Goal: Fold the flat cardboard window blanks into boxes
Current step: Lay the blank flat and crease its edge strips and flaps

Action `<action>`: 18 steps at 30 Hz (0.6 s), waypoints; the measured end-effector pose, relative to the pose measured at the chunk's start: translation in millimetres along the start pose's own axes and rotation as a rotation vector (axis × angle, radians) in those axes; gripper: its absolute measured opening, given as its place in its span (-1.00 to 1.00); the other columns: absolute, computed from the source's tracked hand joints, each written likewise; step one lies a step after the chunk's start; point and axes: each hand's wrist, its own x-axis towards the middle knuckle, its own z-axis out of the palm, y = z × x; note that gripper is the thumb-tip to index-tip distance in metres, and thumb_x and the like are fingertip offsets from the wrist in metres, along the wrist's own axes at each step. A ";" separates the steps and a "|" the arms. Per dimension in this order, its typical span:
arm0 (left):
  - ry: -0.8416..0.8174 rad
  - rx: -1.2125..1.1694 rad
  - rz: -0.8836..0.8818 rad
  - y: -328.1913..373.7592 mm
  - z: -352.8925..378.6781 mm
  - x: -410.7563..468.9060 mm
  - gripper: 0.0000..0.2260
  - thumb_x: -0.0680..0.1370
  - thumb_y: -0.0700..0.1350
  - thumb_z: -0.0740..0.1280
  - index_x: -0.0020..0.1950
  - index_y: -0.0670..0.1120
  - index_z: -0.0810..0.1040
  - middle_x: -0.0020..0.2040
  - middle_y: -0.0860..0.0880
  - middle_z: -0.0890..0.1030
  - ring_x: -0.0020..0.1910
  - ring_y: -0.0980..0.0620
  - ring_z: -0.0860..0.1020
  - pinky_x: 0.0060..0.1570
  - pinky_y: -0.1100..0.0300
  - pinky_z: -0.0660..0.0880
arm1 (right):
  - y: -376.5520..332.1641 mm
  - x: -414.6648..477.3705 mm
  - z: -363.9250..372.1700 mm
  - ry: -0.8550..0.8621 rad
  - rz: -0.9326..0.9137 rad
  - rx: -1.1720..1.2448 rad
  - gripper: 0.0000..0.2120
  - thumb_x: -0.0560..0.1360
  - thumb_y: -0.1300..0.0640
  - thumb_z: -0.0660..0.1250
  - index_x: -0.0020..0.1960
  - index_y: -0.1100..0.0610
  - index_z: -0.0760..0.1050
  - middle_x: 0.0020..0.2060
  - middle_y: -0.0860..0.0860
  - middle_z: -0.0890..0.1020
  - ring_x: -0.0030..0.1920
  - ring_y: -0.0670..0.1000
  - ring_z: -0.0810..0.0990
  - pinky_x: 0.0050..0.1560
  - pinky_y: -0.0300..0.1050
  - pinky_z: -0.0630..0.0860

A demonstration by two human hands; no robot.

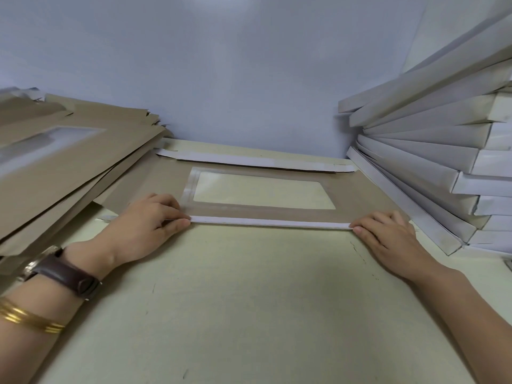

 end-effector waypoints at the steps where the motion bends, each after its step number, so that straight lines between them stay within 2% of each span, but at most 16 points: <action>1: -0.003 0.010 0.005 0.9 -1.2 0.3 -0.73 0.59 0.04 0.23 0.02 -0.03 0.68 -0.07 0.09 0.50 0.01 -0.01 0.43 0.10 0.05 0.38 | -0.7 0.7 -0.6 -0.004 0.007 -0.018 -0.62 0.53 -0.26 -0.09 0.00 -0.23 0.48 -0.06 -0.27 0.49 0.03 -0.09 0.23 0.07 -0.05 0.13; 4: 0.015 0.030 0.018 4.0 -4.8 0.3 -0.64 0.56 0.11 0.14 -0.14 -0.07 0.63 -0.18 0.06 0.50 -0.10 -0.02 0.44 -0.07 0.11 0.37 | -2.2 3.4 -1.8 0.002 -0.003 -0.058 -0.58 0.50 -0.29 -0.18 -0.10 -0.20 0.41 -0.15 -0.24 0.47 -0.01 -0.08 0.24 0.02 -0.06 0.09; 8: 0.073 0.043 0.002 6.4 -4.5 2.1 -0.74 0.61 -0.04 0.21 -0.26 -0.05 0.47 -0.30 0.05 0.47 -0.17 -0.03 0.43 -0.19 0.11 0.30 | -2.7 8.5 -2.8 -0.005 -0.001 -0.070 -0.53 0.51 -0.27 -0.19 -0.19 -0.05 0.38 -0.22 -0.14 0.50 -0.02 -0.05 0.28 -0.07 -0.10 0.03; 13: 0.133 0.096 -0.017 10.5 0.2 7.4 -0.85 0.61 -0.09 0.21 -0.12 -0.04 0.50 -0.27 0.09 0.49 -0.13 -0.07 0.46 -0.17 0.08 0.28 | -4.4 17.2 0.0 -0.054 0.033 -0.046 -0.67 0.62 -0.11 -0.05 -0.17 0.01 0.34 -0.27 -0.09 0.50 -0.06 0.00 0.28 -0.09 -0.05 0.09; 16: 0.127 0.163 -0.060 10.3 4.2 12.1 -0.84 0.62 -0.06 0.18 -0.07 -0.01 0.53 -0.22 0.05 0.50 -0.07 -0.09 0.47 -0.15 0.10 0.20 | -6.8 21.6 2.9 -0.075 0.063 -0.057 -0.74 0.63 -0.06 -0.01 -0.15 -0.03 0.34 -0.24 -0.11 0.47 -0.05 0.03 0.30 -0.06 -0.02 0.13; 18: 0.119 0.179 -0.090 9.2 6.6 15.2 -0.80 0.62 -0.04 0.19 0.07 0.02 0.61 -0.14 0.03 0.49 0.00 -0.09 0.46 -0.11 0.10 0.24 | -9.7 23.5 4.8 -0.066 0.083 -0.067 -0.79 0.63 -0.04 0.03 -0.11 -0.07 0.37 -0.17 -0.12 0.43 0.01 0.04 0.32 -0.02 -0.02 0.14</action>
